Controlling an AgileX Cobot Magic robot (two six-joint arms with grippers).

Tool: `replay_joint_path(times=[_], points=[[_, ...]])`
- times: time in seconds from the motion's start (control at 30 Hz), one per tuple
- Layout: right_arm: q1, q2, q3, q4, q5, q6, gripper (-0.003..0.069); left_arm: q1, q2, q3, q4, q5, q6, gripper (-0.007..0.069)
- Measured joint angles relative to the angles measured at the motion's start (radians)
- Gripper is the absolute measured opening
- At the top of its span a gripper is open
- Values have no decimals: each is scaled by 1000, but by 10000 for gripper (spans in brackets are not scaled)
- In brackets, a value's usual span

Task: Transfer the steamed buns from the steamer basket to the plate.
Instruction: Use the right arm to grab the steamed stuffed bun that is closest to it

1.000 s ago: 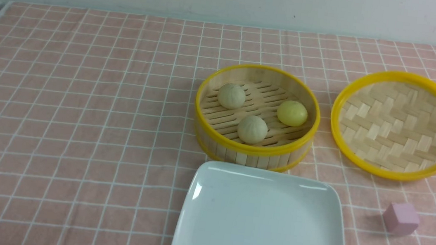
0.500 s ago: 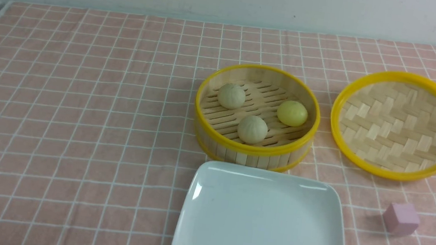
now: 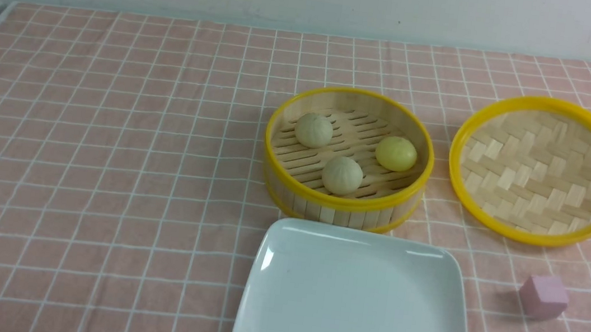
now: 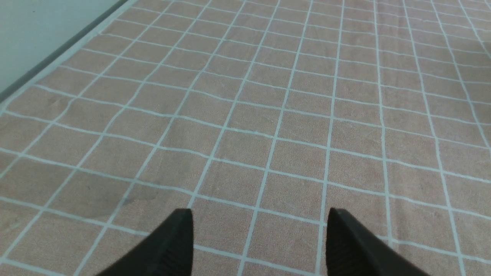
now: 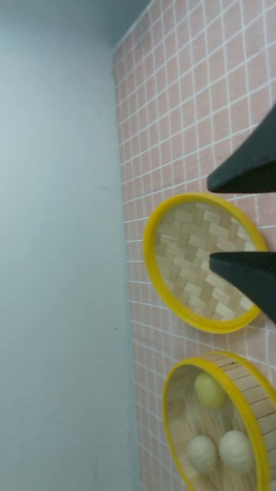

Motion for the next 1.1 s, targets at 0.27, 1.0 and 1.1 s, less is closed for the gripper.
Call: replay_joint_path(times=[0.27,1.0,1.1], points=[[0,-12,-250,49,259,0,240,0,0,0,0,0,0,472],[0,-12,-257,150,267,0,240,0,0,0,8,-2,1,472],[0,-12,-257,173,267,0,240,0,0,4,37,-22,-2,472]])
